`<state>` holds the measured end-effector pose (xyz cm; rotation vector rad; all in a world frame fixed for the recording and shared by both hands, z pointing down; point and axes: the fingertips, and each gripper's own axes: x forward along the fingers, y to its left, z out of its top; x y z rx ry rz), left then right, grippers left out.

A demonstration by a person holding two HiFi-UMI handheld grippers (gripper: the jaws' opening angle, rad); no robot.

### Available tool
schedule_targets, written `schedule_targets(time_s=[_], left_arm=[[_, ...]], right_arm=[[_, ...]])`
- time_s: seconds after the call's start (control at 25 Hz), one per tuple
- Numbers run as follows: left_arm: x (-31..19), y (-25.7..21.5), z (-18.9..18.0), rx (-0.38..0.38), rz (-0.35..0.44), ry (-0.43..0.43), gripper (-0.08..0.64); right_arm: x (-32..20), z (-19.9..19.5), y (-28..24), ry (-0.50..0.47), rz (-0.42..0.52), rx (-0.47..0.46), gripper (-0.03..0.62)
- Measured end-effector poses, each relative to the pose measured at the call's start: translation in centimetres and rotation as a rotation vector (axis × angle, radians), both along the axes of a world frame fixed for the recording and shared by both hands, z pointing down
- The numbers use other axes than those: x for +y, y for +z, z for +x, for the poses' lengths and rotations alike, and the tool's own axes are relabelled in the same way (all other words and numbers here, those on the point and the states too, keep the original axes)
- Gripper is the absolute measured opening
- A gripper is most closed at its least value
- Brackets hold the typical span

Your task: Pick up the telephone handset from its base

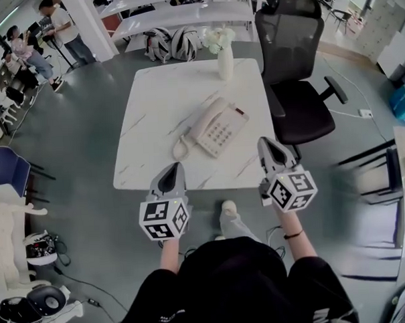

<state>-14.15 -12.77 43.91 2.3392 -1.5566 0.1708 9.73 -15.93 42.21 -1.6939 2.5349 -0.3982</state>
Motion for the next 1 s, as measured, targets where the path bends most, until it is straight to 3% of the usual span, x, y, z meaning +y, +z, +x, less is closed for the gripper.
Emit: schedule_targets(time_s=[0.48,0.88,1.0], left_arm=[[-9.2,2.6,2.3,-0.014,-0.067,-0.011,0.0],[-13.9,5.1,4.2,-0.054,-0.111,-0.002,0.0],[-15.1,5.5,5.2,-0.059,-0.11,0.036,0.0]], right_arm=[[-10.2,1.1,1.3,-0.038,-0.041,0.0,-0.008],[-15.1,1.0,3.9,-0.095,-0.084,0.001,-0.009],[-16.2,1.4,4.6,-0.105,-0.093,0.002,-0.009]])
